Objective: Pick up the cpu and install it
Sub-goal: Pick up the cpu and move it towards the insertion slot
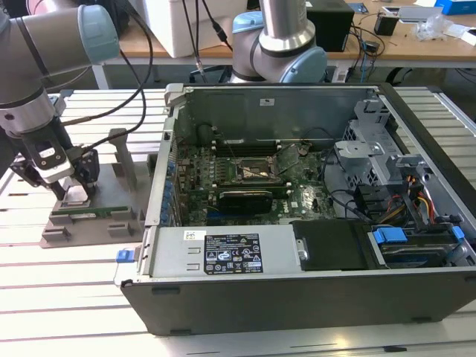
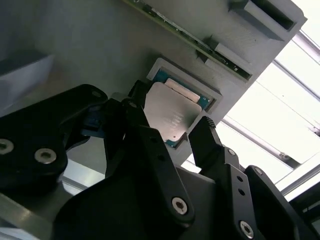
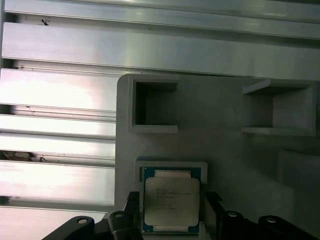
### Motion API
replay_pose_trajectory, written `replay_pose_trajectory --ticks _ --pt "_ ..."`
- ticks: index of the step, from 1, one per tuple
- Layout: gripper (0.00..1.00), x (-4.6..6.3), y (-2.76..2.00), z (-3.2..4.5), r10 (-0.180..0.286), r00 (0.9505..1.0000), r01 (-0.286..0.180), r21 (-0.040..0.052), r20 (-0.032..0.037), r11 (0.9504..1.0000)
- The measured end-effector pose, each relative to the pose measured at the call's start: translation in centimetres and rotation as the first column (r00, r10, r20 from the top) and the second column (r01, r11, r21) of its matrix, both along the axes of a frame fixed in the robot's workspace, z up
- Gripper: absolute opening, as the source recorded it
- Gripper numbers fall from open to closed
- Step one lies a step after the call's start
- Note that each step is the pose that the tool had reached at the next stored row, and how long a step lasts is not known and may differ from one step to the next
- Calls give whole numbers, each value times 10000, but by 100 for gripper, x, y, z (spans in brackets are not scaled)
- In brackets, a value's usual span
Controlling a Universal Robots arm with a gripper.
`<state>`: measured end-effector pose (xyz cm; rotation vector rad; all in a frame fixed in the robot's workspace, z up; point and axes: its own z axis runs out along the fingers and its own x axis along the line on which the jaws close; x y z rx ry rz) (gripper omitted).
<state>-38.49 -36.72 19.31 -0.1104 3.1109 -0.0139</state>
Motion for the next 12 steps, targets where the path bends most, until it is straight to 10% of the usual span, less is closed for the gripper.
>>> replay_pose_trajectory --ticks 12 --pt "62 -17 39 -46 3 10000 -3 1 1 10000"
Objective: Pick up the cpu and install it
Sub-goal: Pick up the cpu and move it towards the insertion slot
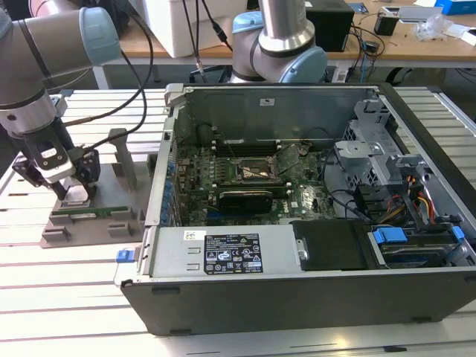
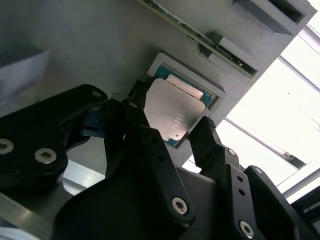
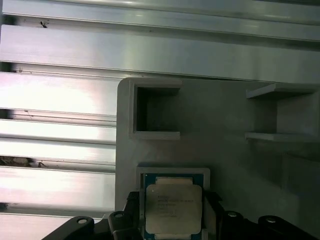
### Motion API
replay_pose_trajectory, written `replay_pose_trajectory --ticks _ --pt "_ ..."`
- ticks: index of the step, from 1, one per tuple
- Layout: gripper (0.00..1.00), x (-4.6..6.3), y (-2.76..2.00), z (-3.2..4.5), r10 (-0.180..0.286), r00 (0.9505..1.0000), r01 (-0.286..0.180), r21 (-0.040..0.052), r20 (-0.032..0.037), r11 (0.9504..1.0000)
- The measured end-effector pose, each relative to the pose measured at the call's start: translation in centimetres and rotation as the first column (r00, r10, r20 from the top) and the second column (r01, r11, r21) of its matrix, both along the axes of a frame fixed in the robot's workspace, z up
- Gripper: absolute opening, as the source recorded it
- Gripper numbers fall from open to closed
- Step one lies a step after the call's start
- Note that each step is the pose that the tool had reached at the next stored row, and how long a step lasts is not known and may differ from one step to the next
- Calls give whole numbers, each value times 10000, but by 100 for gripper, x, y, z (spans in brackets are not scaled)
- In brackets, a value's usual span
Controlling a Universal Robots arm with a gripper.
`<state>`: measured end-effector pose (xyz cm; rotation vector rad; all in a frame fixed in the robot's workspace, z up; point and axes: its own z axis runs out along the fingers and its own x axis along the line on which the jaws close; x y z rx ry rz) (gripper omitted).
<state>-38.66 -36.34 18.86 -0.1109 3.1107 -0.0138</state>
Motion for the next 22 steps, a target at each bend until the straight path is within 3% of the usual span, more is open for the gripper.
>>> replay_pose_trajectory --ticks 9,11,17,18,22 --pt "62 -1 -1 -30 -1 10000 1 -2 -1 10000" --pt "55 -1 -1 -30 -1 10000 1 -2 -2 10000" --pt "55 -1 -1 -32 -1 10000 1 -1 -2 10000" --pt "55 0 -1 -21 -1 10000 1 1 4 10000" --pt "55 -1 3 170 0 10000 0 -1 -1 10000"
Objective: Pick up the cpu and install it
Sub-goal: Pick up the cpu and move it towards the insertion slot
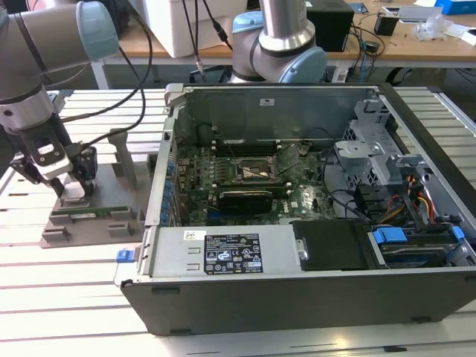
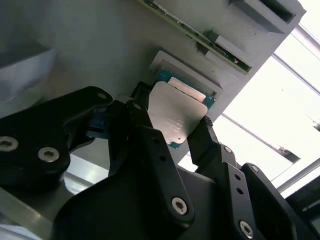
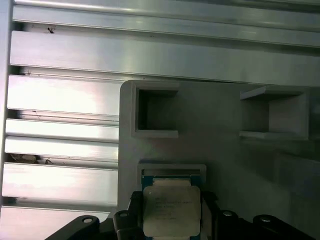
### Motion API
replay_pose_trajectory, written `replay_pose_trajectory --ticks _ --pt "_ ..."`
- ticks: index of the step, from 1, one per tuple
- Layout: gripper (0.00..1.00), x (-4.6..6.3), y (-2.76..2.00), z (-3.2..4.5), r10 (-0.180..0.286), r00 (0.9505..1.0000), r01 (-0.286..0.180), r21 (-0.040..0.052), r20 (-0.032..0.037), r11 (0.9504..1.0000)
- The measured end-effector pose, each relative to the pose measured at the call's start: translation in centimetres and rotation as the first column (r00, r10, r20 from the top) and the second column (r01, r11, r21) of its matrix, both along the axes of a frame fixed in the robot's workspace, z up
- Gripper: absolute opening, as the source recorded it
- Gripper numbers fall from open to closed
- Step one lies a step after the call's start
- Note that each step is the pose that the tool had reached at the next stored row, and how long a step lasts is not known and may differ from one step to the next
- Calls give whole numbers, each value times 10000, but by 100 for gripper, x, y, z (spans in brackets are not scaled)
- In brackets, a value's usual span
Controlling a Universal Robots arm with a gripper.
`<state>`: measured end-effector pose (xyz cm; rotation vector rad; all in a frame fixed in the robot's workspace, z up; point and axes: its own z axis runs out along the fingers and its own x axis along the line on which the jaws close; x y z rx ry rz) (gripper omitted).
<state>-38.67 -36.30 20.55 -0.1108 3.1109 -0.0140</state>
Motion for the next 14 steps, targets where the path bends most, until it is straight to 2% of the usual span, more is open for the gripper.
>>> replay_pose_trajectory --ticks 2,6,8,14 --pt "55 0 5 97 -1 10000 1 0 0 10000" --pt "55 0 14 232 -1 10000 1 0 0 10000" --pt "55 0 20 339 0 10000 0 0 0 10000" --pt "55 0 28 512 -1 10000 1 0 0 10000"
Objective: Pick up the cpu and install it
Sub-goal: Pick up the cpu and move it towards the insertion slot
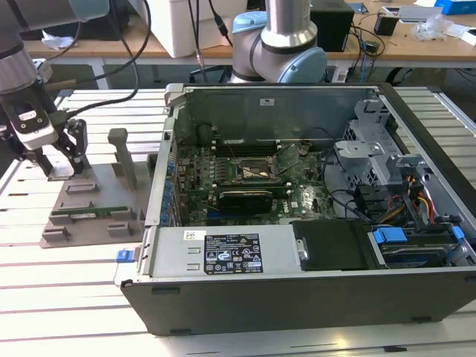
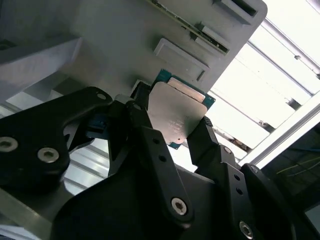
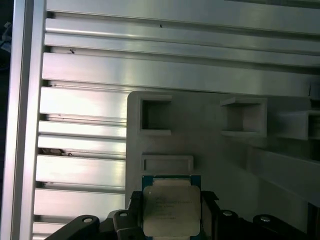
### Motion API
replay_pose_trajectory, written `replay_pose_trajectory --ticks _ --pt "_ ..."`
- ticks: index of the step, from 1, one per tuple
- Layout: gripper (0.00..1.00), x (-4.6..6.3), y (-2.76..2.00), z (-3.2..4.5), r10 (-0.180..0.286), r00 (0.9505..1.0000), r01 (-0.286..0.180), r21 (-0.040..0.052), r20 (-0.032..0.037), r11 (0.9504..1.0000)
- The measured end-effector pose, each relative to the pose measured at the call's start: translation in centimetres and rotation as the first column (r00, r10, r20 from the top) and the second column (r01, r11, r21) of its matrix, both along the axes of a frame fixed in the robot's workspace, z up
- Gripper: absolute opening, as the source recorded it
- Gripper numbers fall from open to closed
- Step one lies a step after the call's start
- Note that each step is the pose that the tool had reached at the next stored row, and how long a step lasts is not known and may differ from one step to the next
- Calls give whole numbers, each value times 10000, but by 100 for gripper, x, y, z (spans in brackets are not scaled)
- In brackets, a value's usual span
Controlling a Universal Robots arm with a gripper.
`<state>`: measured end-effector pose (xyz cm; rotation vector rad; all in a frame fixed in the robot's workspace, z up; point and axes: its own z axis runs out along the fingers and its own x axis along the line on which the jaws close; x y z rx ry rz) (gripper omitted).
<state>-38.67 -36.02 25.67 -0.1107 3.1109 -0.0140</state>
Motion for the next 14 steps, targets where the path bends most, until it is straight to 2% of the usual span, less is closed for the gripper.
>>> replay_pose_trajectory --ticks 11,14 --pt "55 0 15 261 0 10000 0 0 0 10000" --pt "55 0 21 371 0 10000 0 1 0 10000"
